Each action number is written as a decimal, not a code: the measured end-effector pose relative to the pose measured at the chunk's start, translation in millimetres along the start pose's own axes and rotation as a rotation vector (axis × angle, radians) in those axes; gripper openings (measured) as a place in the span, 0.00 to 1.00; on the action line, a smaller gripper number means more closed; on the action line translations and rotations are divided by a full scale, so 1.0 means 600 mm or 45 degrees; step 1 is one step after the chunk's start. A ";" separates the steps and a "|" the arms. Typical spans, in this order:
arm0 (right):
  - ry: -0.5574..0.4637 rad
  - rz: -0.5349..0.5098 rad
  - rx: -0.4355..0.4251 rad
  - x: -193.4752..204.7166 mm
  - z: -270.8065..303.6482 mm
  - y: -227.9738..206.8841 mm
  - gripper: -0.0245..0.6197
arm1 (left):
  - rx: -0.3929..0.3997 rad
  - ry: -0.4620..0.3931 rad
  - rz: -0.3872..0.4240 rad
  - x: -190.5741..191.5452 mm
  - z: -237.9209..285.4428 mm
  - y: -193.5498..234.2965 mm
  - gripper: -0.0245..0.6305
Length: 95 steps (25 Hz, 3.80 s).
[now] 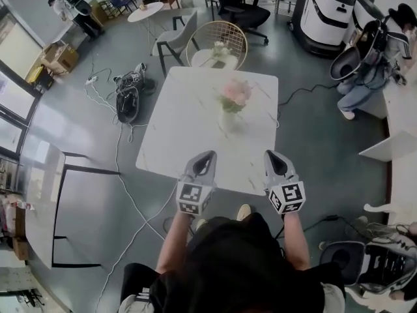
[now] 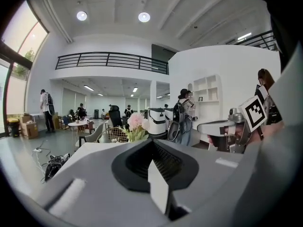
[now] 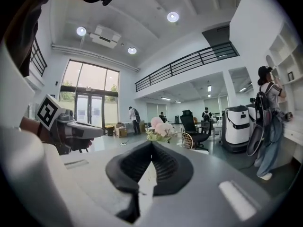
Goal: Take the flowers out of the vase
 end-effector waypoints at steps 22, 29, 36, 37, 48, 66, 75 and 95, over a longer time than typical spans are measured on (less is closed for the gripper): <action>0.050 0.018 -0.286 0.005 0.120 -0.076 0.04 | -0.219 0.070 -0.057 0.005 0.058 0.002 0.05; 0.035 0.053 -0.320 0.009 0.187 -0.079 0.04 | -0.188 0.088 -0.081 0.023 0.113 0.057 0.05; 0.046 0.144 -0.309 0.027 0.256 -0.101 0.05 | -0.157 0.150 -0.106 0.046 0.157 0.104 0.05; 0.054 0.159 -0.318 0.033 0.267 -0.103 0.06 | -0.156 0.161 -0.112 0.051 0.162 0.111 0.05; 0.131 0.327 -0.462 0.064 0.356 -0.138 0.32 | -0.125 0.233 -0.145 0.076 0.222 0.150 0.05; 0.218 0.482 -0.677 0.083 0.453 -0.156 0.65 | -0.173 0.306 -0.163 0.100 0.249 0.193 0.05; 0.205 0.469 -0.725 0.077 0.483 -0.156 0.65 | -0.203 0.323 -0.172 0.106 0.257 0.216 0.05; 0.142 0.349 -0.673 0.070 0.484 -0.160 0.24 | -0.223 0.323 -0.185 0.117 0.247 0.221 0.05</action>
Point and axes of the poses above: the fingertips, and each gripper's own axes: z forward along the fingers, y to its left, x out of its underside, the point moved 9 cm from there along -z, backward along the fingers, and after that the axes turned 5 degrees about z, right-handed, at the moved point
